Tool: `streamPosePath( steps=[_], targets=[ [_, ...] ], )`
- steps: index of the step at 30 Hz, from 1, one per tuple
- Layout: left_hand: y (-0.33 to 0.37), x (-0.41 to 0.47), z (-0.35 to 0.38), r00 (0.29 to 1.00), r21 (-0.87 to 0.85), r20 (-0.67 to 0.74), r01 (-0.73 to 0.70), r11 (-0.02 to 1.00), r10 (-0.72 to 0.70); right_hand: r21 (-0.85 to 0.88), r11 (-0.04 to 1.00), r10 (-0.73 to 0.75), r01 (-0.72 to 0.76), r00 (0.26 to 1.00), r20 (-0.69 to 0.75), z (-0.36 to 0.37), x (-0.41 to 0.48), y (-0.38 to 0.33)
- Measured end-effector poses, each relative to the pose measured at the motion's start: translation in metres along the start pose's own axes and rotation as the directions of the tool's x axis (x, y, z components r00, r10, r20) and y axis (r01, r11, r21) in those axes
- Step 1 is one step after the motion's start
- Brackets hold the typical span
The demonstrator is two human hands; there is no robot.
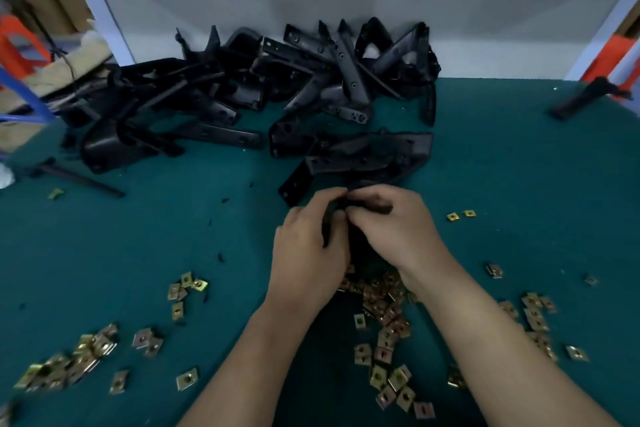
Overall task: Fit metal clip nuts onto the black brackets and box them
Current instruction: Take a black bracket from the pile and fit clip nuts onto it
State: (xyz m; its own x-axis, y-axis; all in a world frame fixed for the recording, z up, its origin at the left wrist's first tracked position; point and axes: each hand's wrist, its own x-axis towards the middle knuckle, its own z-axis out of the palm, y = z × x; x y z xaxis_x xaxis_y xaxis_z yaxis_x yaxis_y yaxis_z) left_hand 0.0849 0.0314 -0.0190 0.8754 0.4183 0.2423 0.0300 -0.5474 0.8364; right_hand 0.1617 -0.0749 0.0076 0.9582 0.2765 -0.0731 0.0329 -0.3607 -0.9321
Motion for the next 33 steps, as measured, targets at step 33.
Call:
streamPosePath(
  steps=[33],
  targets=[
    [0.018, 0.003, 0.001, 0.879, -0.704, 0.467, 0.433, 0.564, -0.092, -0.376, 0.906, 0.078, 0.195, 0.796, 0.6, -0.17, -0.029, 0.011]
  ],
)
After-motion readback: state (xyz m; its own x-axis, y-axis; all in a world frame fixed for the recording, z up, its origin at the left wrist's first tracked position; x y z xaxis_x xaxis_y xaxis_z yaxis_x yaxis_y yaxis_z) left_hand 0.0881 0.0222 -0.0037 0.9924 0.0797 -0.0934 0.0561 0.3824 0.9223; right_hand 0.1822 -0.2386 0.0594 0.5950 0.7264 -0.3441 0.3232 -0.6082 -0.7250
